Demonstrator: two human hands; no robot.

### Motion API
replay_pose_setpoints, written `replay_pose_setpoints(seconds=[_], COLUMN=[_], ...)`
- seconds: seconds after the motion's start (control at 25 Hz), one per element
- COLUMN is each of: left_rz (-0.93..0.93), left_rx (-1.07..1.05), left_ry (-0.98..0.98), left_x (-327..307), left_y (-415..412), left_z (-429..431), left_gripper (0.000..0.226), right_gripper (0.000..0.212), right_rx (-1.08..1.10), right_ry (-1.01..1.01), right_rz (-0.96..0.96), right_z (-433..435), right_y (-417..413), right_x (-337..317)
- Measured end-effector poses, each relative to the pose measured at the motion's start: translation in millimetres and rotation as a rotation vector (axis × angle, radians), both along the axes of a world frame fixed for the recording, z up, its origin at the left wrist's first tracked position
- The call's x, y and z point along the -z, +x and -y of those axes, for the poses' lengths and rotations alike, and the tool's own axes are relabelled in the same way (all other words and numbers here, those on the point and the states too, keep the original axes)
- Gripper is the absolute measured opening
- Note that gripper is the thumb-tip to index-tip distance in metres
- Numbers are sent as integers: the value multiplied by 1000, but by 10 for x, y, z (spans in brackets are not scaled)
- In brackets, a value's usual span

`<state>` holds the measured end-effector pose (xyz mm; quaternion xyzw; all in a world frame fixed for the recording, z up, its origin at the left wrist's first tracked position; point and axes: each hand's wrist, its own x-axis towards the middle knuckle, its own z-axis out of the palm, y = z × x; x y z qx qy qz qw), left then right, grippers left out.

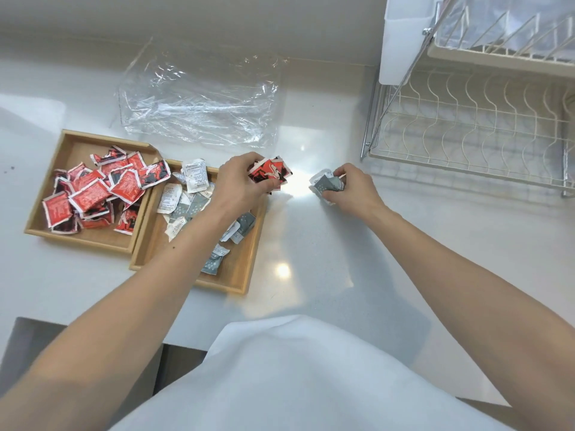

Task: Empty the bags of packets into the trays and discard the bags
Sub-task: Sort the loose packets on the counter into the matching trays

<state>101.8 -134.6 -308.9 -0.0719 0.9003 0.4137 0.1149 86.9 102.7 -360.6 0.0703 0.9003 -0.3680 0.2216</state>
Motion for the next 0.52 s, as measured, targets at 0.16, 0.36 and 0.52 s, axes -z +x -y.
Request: replay_pose_setpoints(seconds=[0.16,0.36,0.52], left_rz=[38,61,91], left_rx=[-215,-376,-477], left_ry=[234,319,380], left_x=[-130,-168,-138], left_y=[386,841,1065], left_z=[327,786,1158], left_gripper=[23,13,13], right_gripper=[29,31,32], right_rx=[48,21,-18], right_ry=[-202,-310,-304], right_rz=[-29,0,34], right_z=[197,636,1013], right_y=[283,655,853], right_x=[-225,-456,-474])
